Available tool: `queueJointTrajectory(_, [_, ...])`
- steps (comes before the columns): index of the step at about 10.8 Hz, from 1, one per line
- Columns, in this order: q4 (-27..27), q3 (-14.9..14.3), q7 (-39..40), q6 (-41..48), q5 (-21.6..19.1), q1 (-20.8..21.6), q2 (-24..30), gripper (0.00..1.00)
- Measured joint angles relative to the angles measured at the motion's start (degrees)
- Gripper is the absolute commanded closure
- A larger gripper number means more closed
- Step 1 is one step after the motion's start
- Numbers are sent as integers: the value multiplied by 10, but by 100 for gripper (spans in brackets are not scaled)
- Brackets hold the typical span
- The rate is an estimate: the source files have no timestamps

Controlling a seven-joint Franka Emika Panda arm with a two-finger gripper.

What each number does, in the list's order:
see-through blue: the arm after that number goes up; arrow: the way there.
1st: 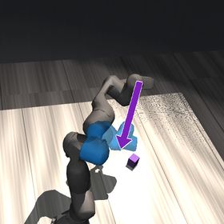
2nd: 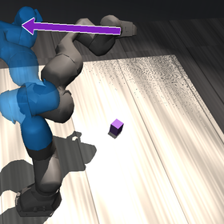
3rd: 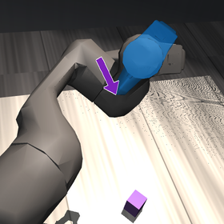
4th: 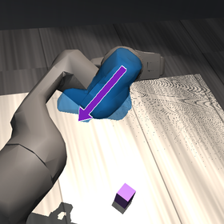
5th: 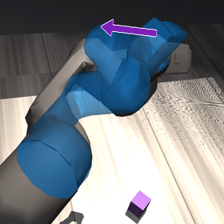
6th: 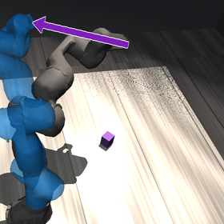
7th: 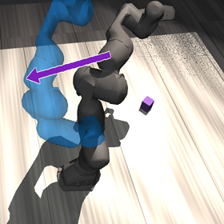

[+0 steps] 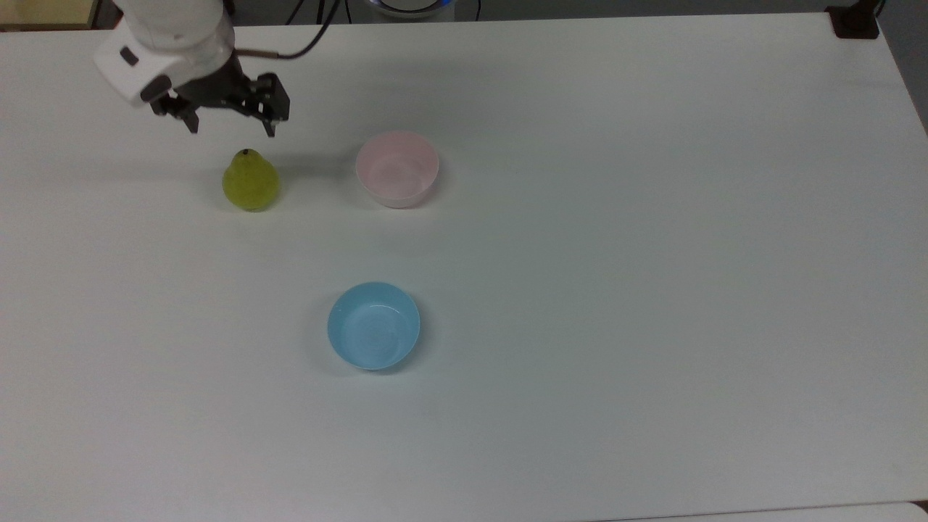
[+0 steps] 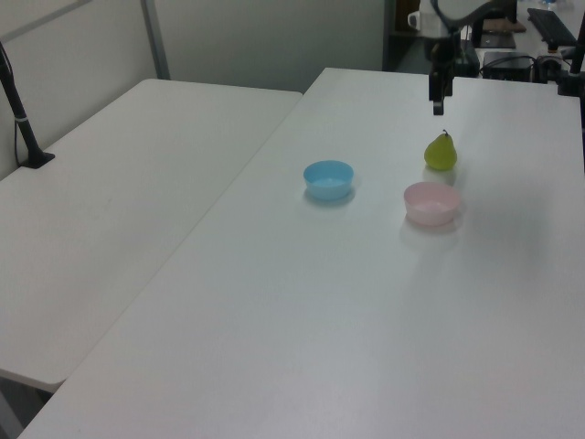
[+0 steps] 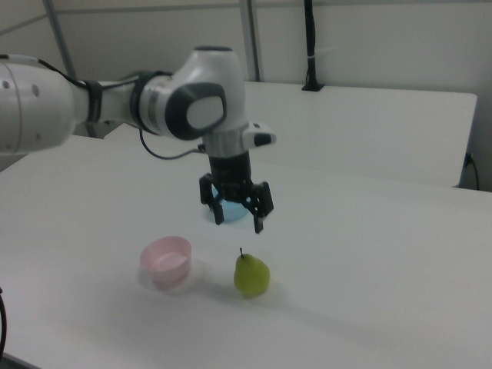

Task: Place the pear in the bowl
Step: 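Move the open gripper over the yellow-green pear and lower it, then close the gripper around the pear and lift it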

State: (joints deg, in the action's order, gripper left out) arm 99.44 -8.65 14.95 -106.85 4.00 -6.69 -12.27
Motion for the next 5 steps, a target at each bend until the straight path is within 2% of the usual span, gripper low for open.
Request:
queueJointTrajectory(3, [36, 0, 3, -62, 23, -8, -40, 0])
queueJointTrajectory(5, [58, 0, 5, -99, 45, -8, -62, 13])
